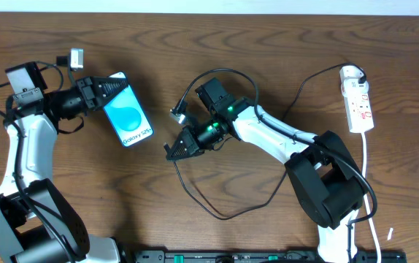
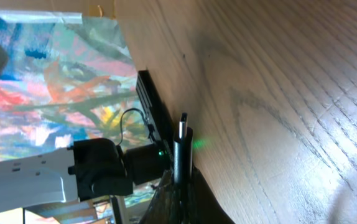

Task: Plug charger to phone and switch on socket
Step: 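Lift the connector and carry it toward the phone's bottom edge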

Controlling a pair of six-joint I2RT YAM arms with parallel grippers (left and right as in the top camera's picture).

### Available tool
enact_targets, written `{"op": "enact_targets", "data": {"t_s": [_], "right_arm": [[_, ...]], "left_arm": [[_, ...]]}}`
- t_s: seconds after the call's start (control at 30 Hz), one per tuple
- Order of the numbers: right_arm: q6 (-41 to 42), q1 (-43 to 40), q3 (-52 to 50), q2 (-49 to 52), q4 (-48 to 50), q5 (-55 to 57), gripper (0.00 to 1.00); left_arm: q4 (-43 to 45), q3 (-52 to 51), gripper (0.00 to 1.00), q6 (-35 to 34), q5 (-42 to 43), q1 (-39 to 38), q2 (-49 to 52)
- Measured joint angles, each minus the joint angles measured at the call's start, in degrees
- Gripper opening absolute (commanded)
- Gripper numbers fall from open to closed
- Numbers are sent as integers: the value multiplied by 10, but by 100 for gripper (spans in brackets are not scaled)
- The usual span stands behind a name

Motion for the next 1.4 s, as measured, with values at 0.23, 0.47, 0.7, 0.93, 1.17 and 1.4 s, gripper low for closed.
{"op": "enact_targets", "data": {"t_s": [0.23,0.47,0.7,0.93,1.17,1.4], "right_arm": [[-7,0,0,0,68,-27,1],[-9,0,1,1,179,-118,1],[-9,0,1,1,189,-149,1],[2,0,2,1,248,-165,1],[27,-2,2,1,309,-171,1],[33,-22,2,5,311,-164,1]], "left_arm": [[83,0,7,-75,15,0,0],[135,0,7,-133,26,0,0],[291,2,8,-230,30,0,0],[424,3,7,-350,35,0,0],[433,3,7,-396,39,0,0],[433,3,8,-405,41,0,0]]}}
